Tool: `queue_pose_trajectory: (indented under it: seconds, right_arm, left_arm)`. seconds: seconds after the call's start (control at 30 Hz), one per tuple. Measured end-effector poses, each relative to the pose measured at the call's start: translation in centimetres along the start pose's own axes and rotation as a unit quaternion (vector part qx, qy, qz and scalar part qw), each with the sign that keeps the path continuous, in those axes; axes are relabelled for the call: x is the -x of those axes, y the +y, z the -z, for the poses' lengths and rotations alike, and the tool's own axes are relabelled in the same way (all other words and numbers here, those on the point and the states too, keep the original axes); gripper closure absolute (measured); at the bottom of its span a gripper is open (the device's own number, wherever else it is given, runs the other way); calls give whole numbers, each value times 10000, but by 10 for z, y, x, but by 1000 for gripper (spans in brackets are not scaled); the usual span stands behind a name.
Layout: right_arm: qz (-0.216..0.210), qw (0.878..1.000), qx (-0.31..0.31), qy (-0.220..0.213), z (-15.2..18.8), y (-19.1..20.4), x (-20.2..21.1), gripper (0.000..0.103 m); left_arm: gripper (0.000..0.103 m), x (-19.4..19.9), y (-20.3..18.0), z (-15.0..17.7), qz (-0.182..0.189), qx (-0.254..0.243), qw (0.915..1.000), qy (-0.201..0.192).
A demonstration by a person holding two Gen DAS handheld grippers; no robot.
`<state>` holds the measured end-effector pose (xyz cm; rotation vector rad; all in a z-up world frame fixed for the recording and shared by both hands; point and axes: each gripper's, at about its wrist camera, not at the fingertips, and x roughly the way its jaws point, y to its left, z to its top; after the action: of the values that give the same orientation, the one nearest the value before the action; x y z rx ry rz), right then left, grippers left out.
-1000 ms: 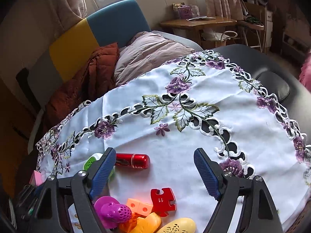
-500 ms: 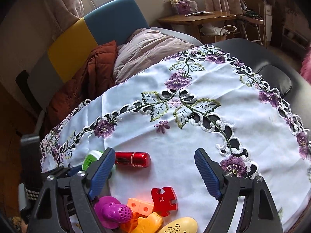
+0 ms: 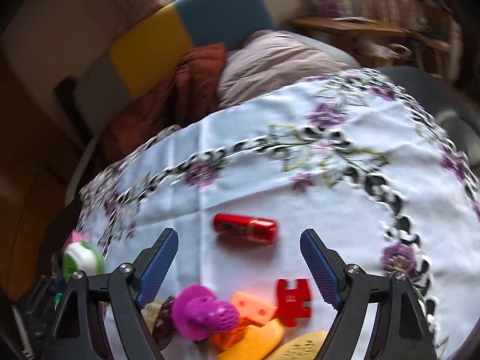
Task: Organize rigid objects
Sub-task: 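Grasp the brown peg comb with the right gripper while the left gripper lifts the plug device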
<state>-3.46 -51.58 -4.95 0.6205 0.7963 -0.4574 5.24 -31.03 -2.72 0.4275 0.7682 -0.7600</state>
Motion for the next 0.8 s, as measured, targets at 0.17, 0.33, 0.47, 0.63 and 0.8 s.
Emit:
queue_pose_trajectory:
  seconds: [0.17, 0.33, 0.47, 0.63, 0.8]
  right_arm:
    - [-511, 9965, 652, 81, 8, 30, -2, 19]
    - [-838, 9834, 1586, 278, 26, 68, -7, 20]
    - [-802, 9705, 2223, 472, 43, 89, -16, 20]
    - [-543, 9519, 2946, 641, 64, 105, -26, 20]
    - [-394, 9418, 3250, 764, 74, 110, -34, 21]
  left_arm:
    - [50, 36, 18, 24, -259, 252, 9993, -137]
    - [49, 58, 29, 39, -380, 394, 9983, -215]
    - [49, 69, 38, 48, -477, 469, 9974, -262]
    - [49, 82, 47, 57, -603, 527, 9962, -341]
    - [49, 94, 54, 64, -697, 572, 9951, -404]
